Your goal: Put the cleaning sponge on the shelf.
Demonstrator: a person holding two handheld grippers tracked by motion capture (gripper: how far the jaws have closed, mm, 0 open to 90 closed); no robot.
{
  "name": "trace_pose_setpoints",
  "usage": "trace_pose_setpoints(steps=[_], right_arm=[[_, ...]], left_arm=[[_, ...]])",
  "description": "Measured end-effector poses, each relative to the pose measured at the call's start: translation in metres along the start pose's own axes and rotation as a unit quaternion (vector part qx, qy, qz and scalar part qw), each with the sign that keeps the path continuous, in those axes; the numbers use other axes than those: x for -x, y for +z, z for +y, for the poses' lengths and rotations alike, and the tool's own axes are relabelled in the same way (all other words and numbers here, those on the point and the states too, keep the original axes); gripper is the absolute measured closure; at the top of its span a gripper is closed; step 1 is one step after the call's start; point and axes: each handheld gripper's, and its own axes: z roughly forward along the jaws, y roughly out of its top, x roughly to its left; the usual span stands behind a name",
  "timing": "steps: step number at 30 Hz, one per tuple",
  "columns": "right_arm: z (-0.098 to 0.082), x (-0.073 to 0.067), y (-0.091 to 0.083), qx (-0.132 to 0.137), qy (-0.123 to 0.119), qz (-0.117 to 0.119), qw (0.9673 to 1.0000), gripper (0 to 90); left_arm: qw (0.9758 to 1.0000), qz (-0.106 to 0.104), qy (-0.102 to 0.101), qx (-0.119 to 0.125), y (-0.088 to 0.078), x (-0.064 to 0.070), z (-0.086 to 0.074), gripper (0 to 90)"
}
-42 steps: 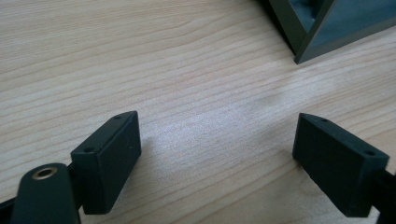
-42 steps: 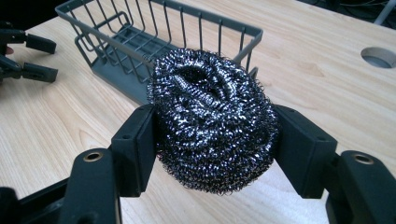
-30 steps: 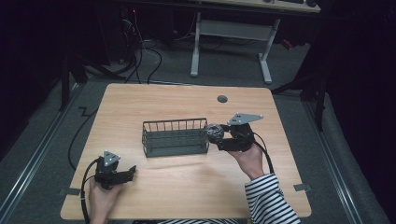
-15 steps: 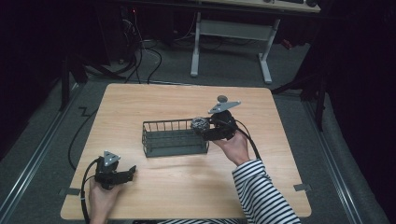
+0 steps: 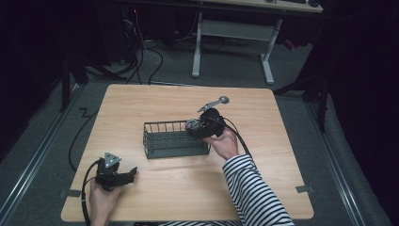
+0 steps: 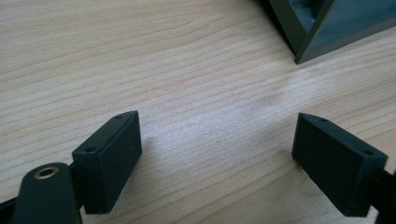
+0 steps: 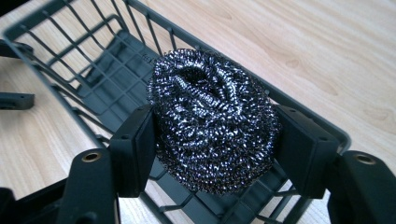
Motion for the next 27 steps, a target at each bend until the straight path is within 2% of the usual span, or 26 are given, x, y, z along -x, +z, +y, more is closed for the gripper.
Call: trace_pose_setpoints(steps=[3, 11, 17, 25, 27], right_arm=[[-0.001, 0.001, 0.007, -0.012, 0.0, -0.009, 0.9999, 34.7], [-0.003, 0.002, 0.017, -0.036, 0.008, -0.011, 0.9993, 33.6], [-0.002, -0.001, 0.021, -0.041, -0.001, -0.019, 0.999, 33.2], [-0.002, -0.002, 0.022, -0.041, 0.003, -0.014, 0.999, 29.7], [-0.001, -0.003, 0.021, -0.034, 0.002, -0.01, 0.9994, 28.2]], left_arm=[[1.0, 0.0, 0.0, 0.0, 0.0, 0.0, 0.0, 16.2], [1.0, 0.0, 0.0, 0.0, 0.0, 0.0, 0.0, 16.2], [1.0, 0.0, 0.0, 0.0, 0.0, 0.0, 0.0, 16.2], [1.0, 0.0, 0.0, 0.0, 0.0, 0.0, 0.0, 16.2], [1.0, 0.0, 0.0, 0.0, 0.0, 0.0, 0.0, 16.2]])
